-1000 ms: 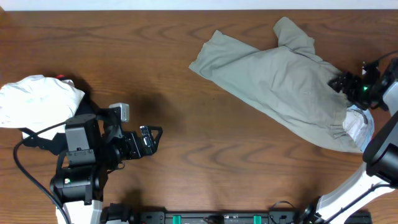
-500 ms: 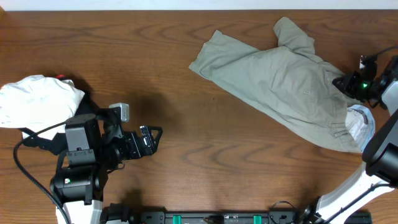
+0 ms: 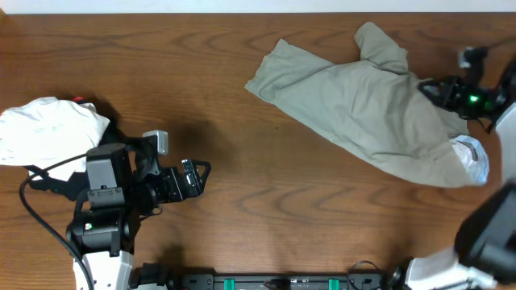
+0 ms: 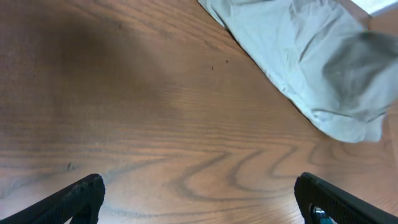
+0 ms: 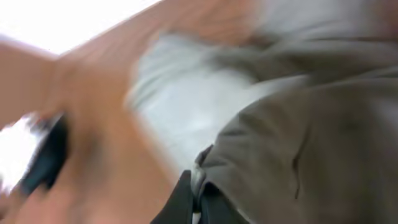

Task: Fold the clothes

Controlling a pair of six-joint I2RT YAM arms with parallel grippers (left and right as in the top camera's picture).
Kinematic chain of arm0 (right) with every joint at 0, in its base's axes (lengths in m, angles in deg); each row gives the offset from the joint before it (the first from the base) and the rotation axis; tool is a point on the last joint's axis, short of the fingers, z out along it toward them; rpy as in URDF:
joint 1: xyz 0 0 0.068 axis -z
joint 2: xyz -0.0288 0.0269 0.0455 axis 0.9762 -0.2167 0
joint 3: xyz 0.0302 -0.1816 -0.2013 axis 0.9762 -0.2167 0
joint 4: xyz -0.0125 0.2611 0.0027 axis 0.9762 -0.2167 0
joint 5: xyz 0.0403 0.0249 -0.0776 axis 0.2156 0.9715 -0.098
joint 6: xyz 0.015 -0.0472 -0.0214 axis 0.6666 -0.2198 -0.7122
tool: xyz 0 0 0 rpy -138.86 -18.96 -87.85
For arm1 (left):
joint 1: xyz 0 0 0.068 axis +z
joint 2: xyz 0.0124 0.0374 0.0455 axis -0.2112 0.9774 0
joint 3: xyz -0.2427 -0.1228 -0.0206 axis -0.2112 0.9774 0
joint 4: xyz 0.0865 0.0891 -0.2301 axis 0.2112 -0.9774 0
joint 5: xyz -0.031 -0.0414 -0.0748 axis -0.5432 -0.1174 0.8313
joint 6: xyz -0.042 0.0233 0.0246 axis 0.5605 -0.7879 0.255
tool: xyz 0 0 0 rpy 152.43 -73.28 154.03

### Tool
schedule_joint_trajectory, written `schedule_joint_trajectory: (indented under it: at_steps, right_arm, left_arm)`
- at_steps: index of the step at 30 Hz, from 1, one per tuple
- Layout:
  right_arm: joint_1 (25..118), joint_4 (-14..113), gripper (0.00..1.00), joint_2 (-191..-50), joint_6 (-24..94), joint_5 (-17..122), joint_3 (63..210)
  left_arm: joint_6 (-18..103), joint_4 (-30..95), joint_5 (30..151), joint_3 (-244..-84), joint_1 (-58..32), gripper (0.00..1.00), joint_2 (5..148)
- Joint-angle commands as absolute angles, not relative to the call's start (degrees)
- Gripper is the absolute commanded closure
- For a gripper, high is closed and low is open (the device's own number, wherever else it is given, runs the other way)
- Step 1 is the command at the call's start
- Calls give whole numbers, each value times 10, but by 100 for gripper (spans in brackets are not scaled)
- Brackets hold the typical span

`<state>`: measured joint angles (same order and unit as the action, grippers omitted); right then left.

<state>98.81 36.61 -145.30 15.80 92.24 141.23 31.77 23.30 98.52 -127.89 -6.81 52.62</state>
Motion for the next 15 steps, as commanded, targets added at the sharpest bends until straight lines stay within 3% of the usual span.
schedule_joint_trajectory:
  at_steps: [1, 5, 8, 15]
  right_arm:
    - [902, 253, 93, -1366, 54, 944, 1416]
    - [778, 93, 79, -1308, 28, 793, 1416]
    - [699, 24, 63, -1297, 28, 688, 1416]
    - [626, -28, 57, -1298, 94, 542, 1416]
  left_arm:
    - [308, 239, 991, -1285, -71, 1, 533]
    - [308, 244, 991, -1285, -71, 1, 537]
    - [308, 250, 991, -1285, -71, 1, 539]
    - [308, 261, 991, -1285, -71, 1, 539]
